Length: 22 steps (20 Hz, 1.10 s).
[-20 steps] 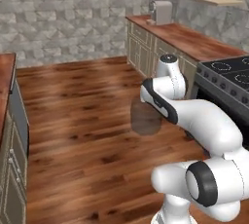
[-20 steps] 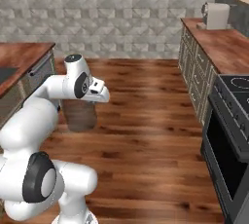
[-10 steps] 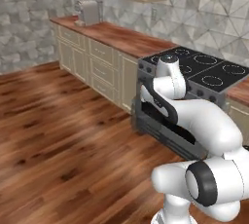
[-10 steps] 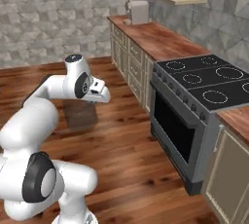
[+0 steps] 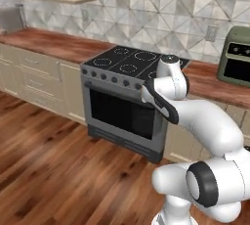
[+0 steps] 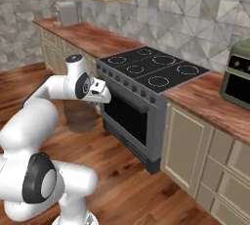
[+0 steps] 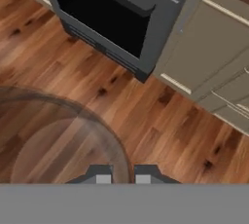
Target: Pick the jar and candle from the dining table and place them in the open cabinet. Close the cabinet after placing the objects.
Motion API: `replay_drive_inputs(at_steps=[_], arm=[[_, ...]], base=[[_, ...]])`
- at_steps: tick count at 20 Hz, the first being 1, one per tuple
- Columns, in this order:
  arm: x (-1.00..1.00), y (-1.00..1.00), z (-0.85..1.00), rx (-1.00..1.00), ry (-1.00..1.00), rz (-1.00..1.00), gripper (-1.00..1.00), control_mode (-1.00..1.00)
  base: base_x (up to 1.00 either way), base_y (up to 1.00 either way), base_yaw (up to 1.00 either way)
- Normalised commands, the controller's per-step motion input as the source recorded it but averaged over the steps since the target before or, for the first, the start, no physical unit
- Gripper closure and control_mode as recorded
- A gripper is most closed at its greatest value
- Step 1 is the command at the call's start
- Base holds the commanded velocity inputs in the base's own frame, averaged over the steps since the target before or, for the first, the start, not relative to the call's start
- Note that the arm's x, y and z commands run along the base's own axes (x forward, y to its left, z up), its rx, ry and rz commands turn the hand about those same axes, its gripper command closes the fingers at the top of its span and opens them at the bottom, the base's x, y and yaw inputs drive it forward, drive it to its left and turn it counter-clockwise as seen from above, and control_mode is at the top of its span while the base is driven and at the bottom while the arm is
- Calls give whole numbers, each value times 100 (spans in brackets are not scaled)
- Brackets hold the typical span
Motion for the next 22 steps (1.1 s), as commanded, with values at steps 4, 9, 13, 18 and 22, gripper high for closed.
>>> replay_drive_inputs(at_steps=[4,9,13,18,22], arm=[[0,0,0,0,0,0,100,100],[0,0,0,0,0,0,100,100],[0,0,0,0,0,0,100,100],[0,0,0,0,0,0,100,100],[0,0,0,0,0,0,100,100]], base=[[0,31,-57],[0,32,-58],[0,29,-58],[1,26,-58],[28,8,-41]])
